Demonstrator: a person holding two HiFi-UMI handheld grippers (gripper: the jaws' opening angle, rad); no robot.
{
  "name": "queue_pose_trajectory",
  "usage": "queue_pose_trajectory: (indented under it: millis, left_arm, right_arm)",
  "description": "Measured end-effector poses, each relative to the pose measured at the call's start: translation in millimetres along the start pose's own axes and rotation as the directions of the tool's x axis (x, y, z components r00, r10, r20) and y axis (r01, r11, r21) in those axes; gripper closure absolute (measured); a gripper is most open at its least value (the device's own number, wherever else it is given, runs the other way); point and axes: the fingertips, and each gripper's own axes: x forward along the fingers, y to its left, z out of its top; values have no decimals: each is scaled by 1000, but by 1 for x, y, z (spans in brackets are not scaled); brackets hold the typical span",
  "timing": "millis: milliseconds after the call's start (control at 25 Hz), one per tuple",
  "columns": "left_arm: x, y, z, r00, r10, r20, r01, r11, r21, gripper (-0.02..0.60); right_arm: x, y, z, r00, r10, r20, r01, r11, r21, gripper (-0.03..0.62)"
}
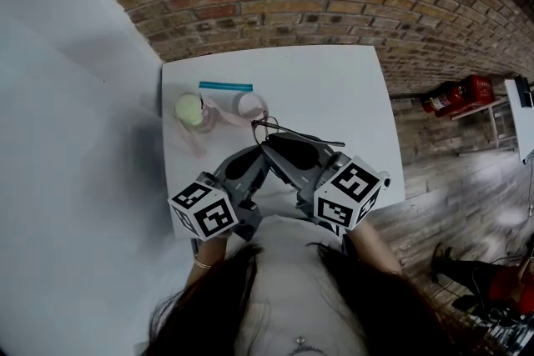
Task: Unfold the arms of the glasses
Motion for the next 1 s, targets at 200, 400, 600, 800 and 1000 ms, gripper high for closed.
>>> queue_pose_trajectory:
  millis: [200, 400, 600, 800, 1000]
  left_arm:
    - [-2, 3, 0, 1000, 8, 9, -8, 1000, -19, 560]
    - [-4, 6, 0, 1000, 14, 13, -14, 999, -37, 560]
    - [-4, 9, 0, 1000, 23, 16, -21, 997, -69, 560]
    - [-7, 18, 0, 999, 42, 32, -38, 991, -130, 560]
    - [-11, 25, 0, 997, 60, 51, -50, 982, -181, 560]
  right_arm:
    - [-2, 1, 1, 1000, -6, 12, 6, 1000, -8, 559]
    - [-4, 2, 3, 1000, -8, 13, 8, 1000, -18, 560]
    - [-5, 2, 4, 1000, -10, 18, 10, 1000, -17, 560]
    - [-7, 0, 4, 1000, -14, 26, 14, 1000, -17, 560]
    - [-10, 1, 5, 999, -12, 30, 13, 1000, -18, 560]
